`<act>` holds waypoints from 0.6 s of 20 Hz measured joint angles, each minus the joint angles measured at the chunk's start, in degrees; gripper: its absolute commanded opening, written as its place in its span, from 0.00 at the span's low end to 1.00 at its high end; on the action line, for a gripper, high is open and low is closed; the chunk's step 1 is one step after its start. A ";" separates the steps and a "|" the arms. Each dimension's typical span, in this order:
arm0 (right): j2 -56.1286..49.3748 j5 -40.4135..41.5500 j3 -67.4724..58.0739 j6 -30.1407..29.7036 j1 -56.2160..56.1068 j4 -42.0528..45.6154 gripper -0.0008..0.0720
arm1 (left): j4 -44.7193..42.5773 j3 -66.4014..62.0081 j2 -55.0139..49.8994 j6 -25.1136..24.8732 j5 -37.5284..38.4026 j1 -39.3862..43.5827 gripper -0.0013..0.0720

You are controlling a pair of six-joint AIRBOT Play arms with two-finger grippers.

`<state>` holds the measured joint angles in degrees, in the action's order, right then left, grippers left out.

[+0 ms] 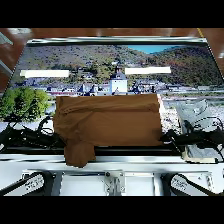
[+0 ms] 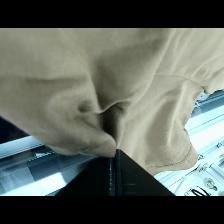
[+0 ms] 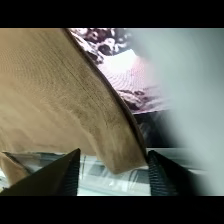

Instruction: Fold the shirts.

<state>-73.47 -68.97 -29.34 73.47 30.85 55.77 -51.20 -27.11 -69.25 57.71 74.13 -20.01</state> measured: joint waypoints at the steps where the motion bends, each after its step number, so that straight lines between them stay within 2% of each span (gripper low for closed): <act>1: -0.04 1.86 0.35 0.00 -0.92 -0.42 0.18 | 0.02 -0.02 0.00 -0.02 0.02 0.00 0.07; 2: -0.04 3.02 0.46 -0.04 -1.84 -1.44 0.11 | 0.02 -0.07 0.02 -0.02 0.02 0.00 0.07; 8: -0.07 1.75 -7.56 -4.79 -8.17 -5.73 0.11 | 0.52 -6.01 2.27 -0.02 0.17 0.00 0.07; 12: -0.07 2.45 -16.61 -5.18 -12.98 -6.14 0.11 | 2.95 -14.82 4.09 -0.02 -0.07 0.02 0.07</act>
<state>-73.54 -66.52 -45.95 68.29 17.87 49.63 -48.25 -41.93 -65.17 57.69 74.06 -19.99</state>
